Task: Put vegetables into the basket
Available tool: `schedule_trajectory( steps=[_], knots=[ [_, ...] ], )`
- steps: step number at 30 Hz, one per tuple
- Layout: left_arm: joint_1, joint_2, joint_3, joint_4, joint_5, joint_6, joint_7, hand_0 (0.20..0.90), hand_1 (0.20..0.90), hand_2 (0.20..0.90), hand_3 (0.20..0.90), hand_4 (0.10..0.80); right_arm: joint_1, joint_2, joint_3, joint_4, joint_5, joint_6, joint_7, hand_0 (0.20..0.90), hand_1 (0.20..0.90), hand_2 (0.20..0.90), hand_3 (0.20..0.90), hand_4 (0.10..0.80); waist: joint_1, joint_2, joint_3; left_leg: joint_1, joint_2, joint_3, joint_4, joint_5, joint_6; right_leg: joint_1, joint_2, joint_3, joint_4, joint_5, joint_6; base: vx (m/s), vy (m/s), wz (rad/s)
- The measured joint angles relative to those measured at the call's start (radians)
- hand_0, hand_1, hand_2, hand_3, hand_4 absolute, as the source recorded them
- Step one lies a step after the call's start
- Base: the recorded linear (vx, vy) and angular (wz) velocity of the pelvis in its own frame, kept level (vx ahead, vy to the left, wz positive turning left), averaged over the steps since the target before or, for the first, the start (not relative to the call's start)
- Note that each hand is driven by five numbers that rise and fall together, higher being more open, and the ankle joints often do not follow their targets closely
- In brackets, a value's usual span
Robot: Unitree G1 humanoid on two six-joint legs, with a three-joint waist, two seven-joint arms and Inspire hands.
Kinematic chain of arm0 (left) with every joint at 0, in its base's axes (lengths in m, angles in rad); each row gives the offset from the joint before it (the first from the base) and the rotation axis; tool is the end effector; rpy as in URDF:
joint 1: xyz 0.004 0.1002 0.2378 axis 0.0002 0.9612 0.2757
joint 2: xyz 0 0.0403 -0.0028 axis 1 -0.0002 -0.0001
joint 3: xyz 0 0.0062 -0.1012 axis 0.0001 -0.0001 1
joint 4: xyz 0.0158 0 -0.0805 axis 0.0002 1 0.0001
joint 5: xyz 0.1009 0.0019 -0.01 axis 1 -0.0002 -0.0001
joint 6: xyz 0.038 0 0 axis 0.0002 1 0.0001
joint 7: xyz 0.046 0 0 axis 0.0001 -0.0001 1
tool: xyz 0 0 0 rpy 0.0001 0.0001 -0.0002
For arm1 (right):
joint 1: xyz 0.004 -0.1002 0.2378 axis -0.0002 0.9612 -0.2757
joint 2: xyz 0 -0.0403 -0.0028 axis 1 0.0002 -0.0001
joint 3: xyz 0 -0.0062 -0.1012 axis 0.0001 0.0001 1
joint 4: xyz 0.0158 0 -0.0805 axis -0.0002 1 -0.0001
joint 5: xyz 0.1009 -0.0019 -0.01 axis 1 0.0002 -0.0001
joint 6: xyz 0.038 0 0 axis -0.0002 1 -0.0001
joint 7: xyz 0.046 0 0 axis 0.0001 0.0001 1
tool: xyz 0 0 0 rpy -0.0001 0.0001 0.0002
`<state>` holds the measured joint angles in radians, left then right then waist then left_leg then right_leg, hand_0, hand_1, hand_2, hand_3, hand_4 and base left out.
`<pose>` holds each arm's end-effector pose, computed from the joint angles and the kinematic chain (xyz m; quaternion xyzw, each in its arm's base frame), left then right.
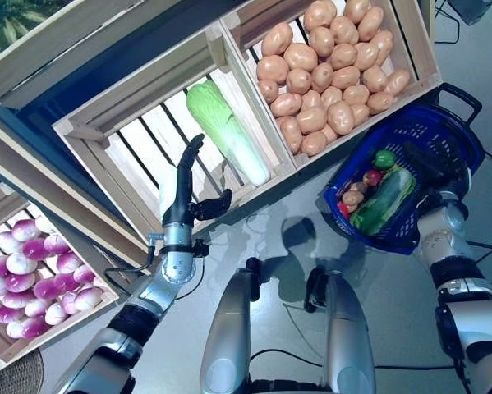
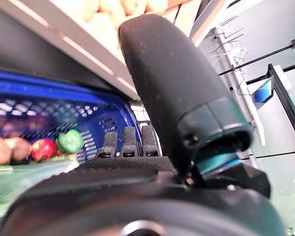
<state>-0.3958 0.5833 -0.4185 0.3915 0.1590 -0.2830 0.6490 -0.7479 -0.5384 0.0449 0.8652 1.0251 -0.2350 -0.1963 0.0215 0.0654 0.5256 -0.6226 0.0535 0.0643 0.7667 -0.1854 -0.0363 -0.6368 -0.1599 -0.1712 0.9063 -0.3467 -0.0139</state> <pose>0.2658 0.1958 0.0720 0.3487 -0.2118 0.1057 0.9069 0.3213 -0.2679 0.1318 0.2586 -0.0863 -0.2217 0.9362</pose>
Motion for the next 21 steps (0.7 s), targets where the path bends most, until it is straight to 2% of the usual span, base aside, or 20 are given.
schedule_trajectory(
  steps=[3, 6, 10, 16, 19, 21],
  knots=[
    [-0.036, 0.074, -0.013, 0.006, 0.114, 0.083, 0.015, 0.9, 0.9, 0.9, 0.9, 0.8, 0.005, 0.003, 0.0, -0.049, 0.004, -0.001, 0.025, 0.9, 0.9, 0.9, 0.9, 0.8, -0.007, 0.0, 0.0, 0.007, 0.002, 0.008, -0.008, 0.001, -0.001, 0.0, 0.005, 0.006, -0.009, 0.003, 0.003, 0.006, 0.109, -0.08],
    [-0.115, 0.155, -0.046, 0.062, 0.193, 0.179, 0.015, 0.9, 0.9, 0.9, 0.9, 0.8, 0.011, 0.008, 0.012, -0.117, 0.0, -0.005, 0.049, 0.9, 0.9, 0.9, 0.9, 0.8, -0.014, 0.0, 0.0, 0.019, 0.011, 0.034, -0.01, -0.004, 0.006, -0.001, 0.012, 0.028, -0.011, 0.009, 0.009, 0.006, 0.111, -0.22],
    [-0.196, 0.239, -0.088, 0.137, 0.305, 0.273, 0.012, 0.9, 0.9, 0.9, 0.9, 0.8, 0.014, 0.001, 0.052, -0.17, -0.08, -0.007, 0.075, 0.9, 0.9, 0.9, 0.9, 0.8, -0.056, 0.0, 0.0, 0.025, 0.016, 0.073, -0.013, -0.011, 0.018, -0.015, 0.016, 0.064, -0.013, 0.016, 0.021, 0.011, 0.1, -0.2],
    [-0.256, 0.25, -0.155, 0.192, 0.372, 0.301, -0.006, 0.9, 0.9, 0.9, 0.9, 0.8, 0.058, -0.002, 0.06, -0.16, -0.076, -0.006, 0.107, 0.9, 0.9, 0.9, 0.9, 0.8, -0.089, 0.001, 0.0, 0.024, 0.017, 0.1, -0.017, -0.016, 0.025, -0.033, 0.016, 0.091, -0.014, 0.02, 0.029, 0.0, 0.057, -0.12],
    [-0.301, 0.25, -0.201, 0.241, 0.39, 0.305, -0.049, 0.9, 0.9, 0.9, 0.9, 0.8, 0.057, -0.004, 0.061, -0.15, -0.076, -0.004, 0.111, 0.9, 0.9, 0.9, 0.9, 0.8, -0.099, 0.001, 0.0, 0.022, 0.019, 0.111, -0.024, -0.016, 0.025, -0.05, 0.02, 0.107, -0.014, 0.025, 0.03, -0.01, 0.043, -0.15],
    [-0.321, 0.25, -0.205, 0.252, 0.4, 0.305, -0.078, 0.9, 0.9, 0.9, 0.9, 0.8, 0.057, -0.013, 0.078, -0.142, -0.076, 0.0, 0.111, 0.9, 0.9, 0.9, 0.9, 0.8, -0.113, 0.001, 0.0, 0.011, 0.023, 0.114, -0.022, -0.015, 0.023, -0.063, 0.022, 0.108, -0.014, 0.028, 0.029, -0.012, 0.041, -0.08]
  ],
)
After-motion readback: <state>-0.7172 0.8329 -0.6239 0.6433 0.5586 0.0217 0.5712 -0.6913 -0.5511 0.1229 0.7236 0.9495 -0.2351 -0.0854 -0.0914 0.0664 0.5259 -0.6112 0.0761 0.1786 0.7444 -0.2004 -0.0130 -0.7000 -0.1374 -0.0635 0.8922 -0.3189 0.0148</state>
